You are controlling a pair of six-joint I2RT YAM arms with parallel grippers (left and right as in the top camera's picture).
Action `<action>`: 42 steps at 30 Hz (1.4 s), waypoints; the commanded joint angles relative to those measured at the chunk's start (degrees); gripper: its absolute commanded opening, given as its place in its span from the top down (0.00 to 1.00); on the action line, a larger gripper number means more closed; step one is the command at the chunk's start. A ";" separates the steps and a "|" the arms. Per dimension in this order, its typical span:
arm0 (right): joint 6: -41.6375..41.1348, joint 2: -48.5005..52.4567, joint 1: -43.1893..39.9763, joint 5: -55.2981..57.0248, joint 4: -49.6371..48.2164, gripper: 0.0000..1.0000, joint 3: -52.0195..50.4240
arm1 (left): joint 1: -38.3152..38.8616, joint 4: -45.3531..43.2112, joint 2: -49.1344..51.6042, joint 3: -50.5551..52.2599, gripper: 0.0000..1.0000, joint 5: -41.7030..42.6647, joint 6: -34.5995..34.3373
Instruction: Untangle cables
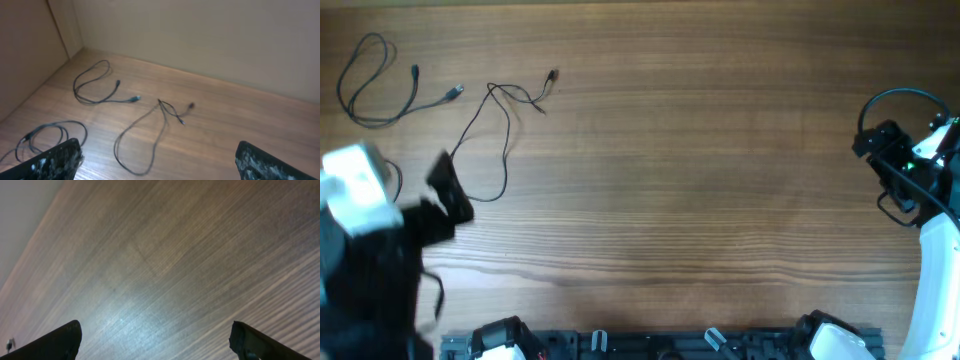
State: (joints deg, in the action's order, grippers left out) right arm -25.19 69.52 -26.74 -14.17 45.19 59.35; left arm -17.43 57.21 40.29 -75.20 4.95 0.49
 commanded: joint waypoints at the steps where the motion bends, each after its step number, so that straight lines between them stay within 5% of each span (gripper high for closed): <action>1: 0.02 0.24 -0.13 -0.76 -1.16 0.04 -0.13 | -0.37 5.88 -7.10 1.33 0.00 2.71 -0.98; 7: -0.46 0.24 -0.11 -0.81 -0.57 0.04 -0.13 | 5.42 23.65 -15.34 1.33 0.00 2.71 -0.98; 14: -0.48 0.28 -0.11 -1.01 -0.55 0.03 -0.13 | 14.23 30.10 -38.45 1.31 0.00 2.71 -0.98; 22: -0.48 0.28 -0.11 -0.98 -0.24 0.03 -0.13 | 17.18 32.92 -40.00 -0.87 0.00 2.51 -0.96; 26: -0.46 0.28 -0.11 -1.01 -0.09 0.03 -0.13 | 17.18 21.31 -40.00 5.25 0.00 2.27 -0.96; 38: 1.14 0.28 -0.11 -0.98 1.11 0.03 -0.13 | 17.18 -42.95 -39.98 61.20 0.00 6.05 -10.62; 42: 1.22 0.28 -0.11 -0.96 1.60 0.03 -0.13 | 17.18 -48.92 -39.98 68.87 0.00 5.22 -10.60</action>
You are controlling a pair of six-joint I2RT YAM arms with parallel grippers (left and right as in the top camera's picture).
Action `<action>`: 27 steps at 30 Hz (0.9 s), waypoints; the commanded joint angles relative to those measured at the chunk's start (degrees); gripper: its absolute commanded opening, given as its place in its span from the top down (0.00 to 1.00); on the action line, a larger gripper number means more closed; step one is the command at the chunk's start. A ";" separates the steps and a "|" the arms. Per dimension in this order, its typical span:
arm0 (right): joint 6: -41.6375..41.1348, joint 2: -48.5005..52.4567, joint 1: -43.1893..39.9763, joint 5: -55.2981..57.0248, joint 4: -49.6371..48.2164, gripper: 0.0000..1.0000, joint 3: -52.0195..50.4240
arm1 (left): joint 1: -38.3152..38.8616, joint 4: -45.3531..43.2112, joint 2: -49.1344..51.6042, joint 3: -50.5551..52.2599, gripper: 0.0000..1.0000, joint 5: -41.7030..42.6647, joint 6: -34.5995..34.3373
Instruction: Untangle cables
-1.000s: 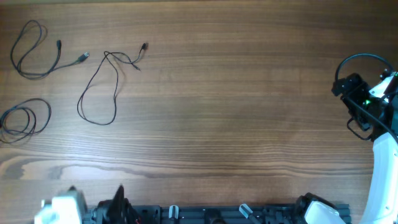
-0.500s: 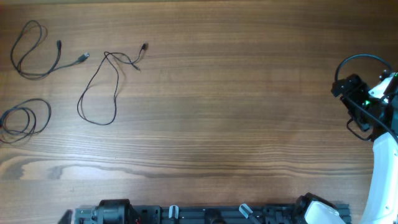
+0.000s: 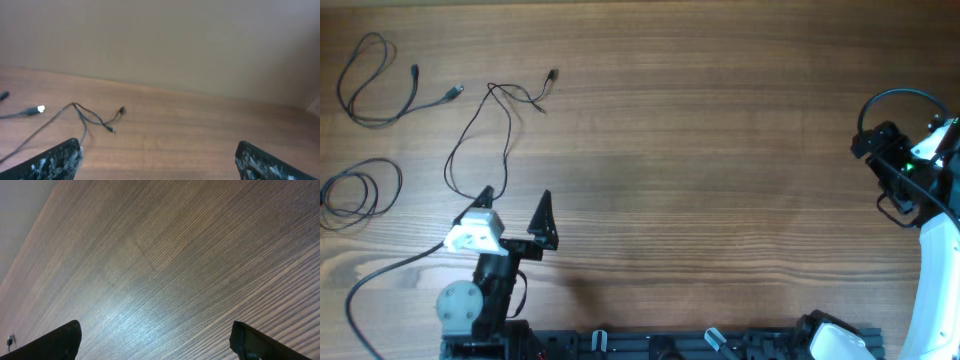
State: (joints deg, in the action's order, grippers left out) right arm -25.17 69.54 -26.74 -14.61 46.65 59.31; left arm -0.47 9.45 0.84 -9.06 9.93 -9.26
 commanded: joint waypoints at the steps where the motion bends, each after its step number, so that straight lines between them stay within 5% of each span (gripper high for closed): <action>1: 1.20 0.26 -0.11 -0.55 0.13 0.03 -0.09 | 0.22 -1.18 -0.52 3.63 0.00 -0.44 -0.85; 17: 4.79 -1.01 -0.11 -1.99 -0.09 0.03 -0.09 | 0.22 -5.64 -0.42 8.68 0.00 -3.37 -0.66; 27: 12.28 -15.63 -0.11 -8.02 0.02 0.03 -0.09 | 0.22 -5.64 -0.42 8.68 0.00 -3.37 -0.66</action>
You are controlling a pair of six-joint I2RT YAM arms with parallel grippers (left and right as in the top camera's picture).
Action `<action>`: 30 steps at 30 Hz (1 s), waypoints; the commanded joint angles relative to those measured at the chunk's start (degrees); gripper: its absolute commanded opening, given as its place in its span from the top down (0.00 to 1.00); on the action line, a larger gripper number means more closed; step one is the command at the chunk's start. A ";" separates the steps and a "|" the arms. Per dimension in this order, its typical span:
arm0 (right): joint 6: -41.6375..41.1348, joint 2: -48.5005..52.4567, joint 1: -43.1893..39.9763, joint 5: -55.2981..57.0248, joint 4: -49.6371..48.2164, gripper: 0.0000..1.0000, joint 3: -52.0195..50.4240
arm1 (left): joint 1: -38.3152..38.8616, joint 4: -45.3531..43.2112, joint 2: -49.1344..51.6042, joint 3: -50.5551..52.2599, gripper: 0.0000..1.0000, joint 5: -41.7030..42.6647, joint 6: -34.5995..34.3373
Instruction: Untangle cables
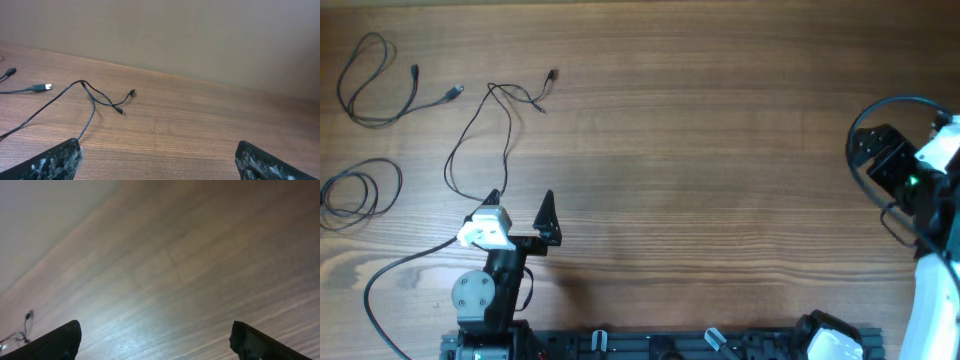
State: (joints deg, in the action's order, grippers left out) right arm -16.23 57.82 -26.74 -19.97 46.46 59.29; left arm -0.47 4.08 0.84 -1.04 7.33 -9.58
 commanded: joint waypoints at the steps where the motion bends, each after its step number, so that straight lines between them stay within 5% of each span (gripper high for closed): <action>1: 4.20 -5.35 -0.11 -2.67 0.81 0.03 -0.07 | 0.22 -0.26 -0.42 0.66 0.00 -0.76 -0.33; 8: 7.19 -17.07 -0.11 -3.41 5.09 0.02 -0.07 | 0.24 -0.07 -0.42 0.66 0.00 -2.69 10.71; 16: 7.06 -26.95 1.03 -13.60 -2.56 0.00 -0.04 | 0.22 -0.07 -0.42 0.66 0.00 -2.71 10.67; 30: 18.25 -38.60 26.21 -6.40 7.26 0.00 -0.04 | 0.22 -0.07 -0.42 0.66 0.00 -2.71 10.67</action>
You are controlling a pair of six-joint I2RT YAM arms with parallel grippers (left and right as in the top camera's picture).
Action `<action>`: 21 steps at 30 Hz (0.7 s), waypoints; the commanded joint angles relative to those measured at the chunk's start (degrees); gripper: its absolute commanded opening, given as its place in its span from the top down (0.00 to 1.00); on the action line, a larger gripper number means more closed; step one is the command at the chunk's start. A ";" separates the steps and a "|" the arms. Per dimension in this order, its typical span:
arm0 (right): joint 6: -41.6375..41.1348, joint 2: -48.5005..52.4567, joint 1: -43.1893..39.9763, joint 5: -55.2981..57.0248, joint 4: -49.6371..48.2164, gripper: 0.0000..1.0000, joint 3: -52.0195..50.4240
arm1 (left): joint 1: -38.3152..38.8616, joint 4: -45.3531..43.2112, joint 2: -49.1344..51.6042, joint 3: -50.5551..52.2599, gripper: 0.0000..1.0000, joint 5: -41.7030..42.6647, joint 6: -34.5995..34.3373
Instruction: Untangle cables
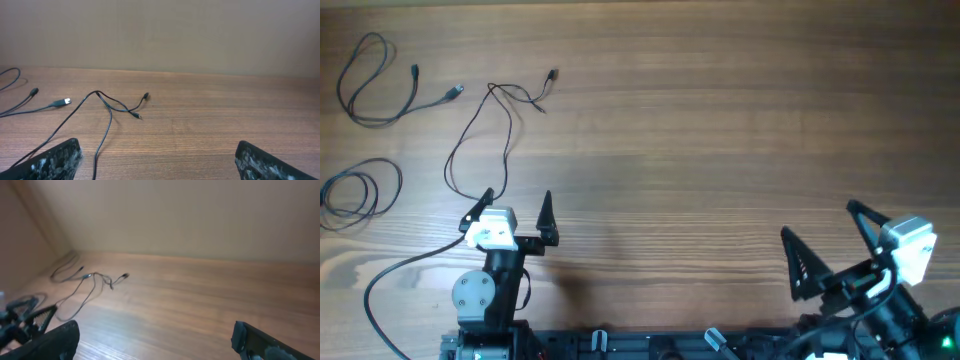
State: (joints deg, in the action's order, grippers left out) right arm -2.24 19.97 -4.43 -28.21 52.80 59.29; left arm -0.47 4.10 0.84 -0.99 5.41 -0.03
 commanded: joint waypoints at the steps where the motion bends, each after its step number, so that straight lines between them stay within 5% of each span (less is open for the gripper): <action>1: 4.72 -0.74 5.55 1.84 1.01 0.00 -0.04 | 0.22 -0.09 -0.42 0.61 0.00 -0.79 1.11; 9: 4.74 -0.74 9.62 3.34 1.51 0.00 0.63 | 0.22 -0.09 -0.42 0.61 0.00 -0.79 1.11; 16: 5.27 -0.70 9.62 4.52 15.91 0.00 0.59 | 0.22 -0.09 -0.42 0.61 0.00 -0.79 1.11; 21: 5.27 -0.70 9.62 11.34 9.60 0.00 0.59 | 0.22 -0.09 -0.42 0.61 0.00 -0.79 1.11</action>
State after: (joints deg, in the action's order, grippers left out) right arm 2.15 19.90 4.84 -20.10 65.84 59.40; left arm -0.47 4.08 0.84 -0.95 5.41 -0.03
